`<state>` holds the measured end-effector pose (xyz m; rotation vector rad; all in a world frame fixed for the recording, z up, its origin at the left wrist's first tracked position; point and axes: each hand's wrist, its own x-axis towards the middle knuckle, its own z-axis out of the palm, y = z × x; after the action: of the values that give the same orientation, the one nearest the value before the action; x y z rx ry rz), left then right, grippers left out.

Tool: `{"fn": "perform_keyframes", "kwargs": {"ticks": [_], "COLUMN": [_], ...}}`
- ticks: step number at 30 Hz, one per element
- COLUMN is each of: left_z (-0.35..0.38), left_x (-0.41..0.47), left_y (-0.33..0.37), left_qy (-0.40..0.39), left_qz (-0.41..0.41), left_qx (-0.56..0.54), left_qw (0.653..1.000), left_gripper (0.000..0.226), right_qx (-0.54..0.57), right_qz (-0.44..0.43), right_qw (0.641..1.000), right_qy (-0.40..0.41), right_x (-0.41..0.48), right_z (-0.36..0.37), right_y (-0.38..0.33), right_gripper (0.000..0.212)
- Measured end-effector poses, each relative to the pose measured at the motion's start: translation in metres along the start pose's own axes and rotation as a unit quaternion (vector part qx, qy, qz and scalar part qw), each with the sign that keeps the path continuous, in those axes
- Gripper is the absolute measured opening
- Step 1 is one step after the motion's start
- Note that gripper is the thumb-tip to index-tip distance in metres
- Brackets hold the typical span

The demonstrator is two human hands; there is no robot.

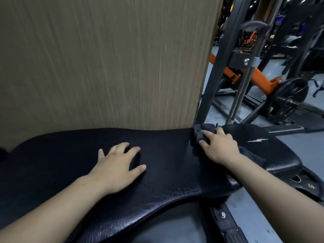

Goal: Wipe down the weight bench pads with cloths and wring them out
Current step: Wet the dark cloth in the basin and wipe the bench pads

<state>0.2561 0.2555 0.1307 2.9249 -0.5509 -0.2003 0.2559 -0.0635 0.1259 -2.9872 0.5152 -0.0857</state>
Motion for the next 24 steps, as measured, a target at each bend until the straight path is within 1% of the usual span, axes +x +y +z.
{"fn": "perform_keyframes", "kwargs": {"ticks": [4, 5, 7, 9, 12, 14, 16, 18, 19, 21, 24], "left_z": [0.002, 0.001, 0.000, -0.001, -0.001, 0.000, 0.000, 0.000, 0.000, 0.000, 0.003], "left_x": [-0.002, -0.002, -0.003, -0.005, -0.008, -0.009, -0.010, -0.010, -0.010, -0.010, -0.013], "left_y": [-0.008, -0.008, -0.009, -0.010, -0.013, -0.015, -0.017, -0.021, -0.023, -0.030, -0.040], "left_qy": [0.010, 0.009, 0.015, 0.019, 0.015, 0.015, 0.013, 0.013, 0.013, 0.010, 0.007], "left_qz": [-0.001, 0.001, 0.008, 0.013, 0.024, 0.031, 0.034, 0.034, 0.032, 0.026, 0.013], "left_qx": [-0.026, -0.032, -0.038, -0.036, -0.034, -0.028, -0.025, -0.023, -0.022, -0.020, -0.025], "left_qw": [1.000, 0.999, 0.999, 0.999, 0.999, 0.999, 0.999, 0.999, 0.999, 0.999, 1.000], "left_gripper": [0.069, 0.069, 0.069, 0.069, 0.070, 0.070, 0.069, 0.070, 0.071, 0.073, 0.076], "right_qx": [0.009, 0.000, -0.014, 0.004, 0.038, 0.104, 0.152, 0.152, 0.152, 0.156, 0.159], "right_qz": [0.006, 0.006, 0.006, 0.012, 0.039, 0.028, -0.016, -0.046, -0.050, -0.046, -0.037], "right_qw": [1.000, 1.000, 1.000, 1.000, 0.997, 0.991, 0.986, 0.987, 0.987, 0.987, 0.986], "right_qy": [-0.008, -0.009, -0.006, 0.000, 0.050, 0.082, 0.060, 0.017, 0.007, 0.013, 0.040], "right_x": [0.002, 0.001, -0.003, -0.008, -0.010, -0.010, -0.011, -0.012, -0.013, -0.013, -0.015], "right_z": [-0.008, -0.008, -0.009, -0.015, -0.030, -0.028, -0.017, -0.001, 0.004, 0.007, 0.010], "right_y": [-0.027, -0.032, -0.036, -0.033, -0.016, -0.007, -0.005, -0.003, -0.002, -0.001, -0.002], "right_gripper": [0.054, 0.058, 0.074, 0.084, 0.076, 0.068, 0.066, 0.074, 0.079, 0.084, 0.073]}}
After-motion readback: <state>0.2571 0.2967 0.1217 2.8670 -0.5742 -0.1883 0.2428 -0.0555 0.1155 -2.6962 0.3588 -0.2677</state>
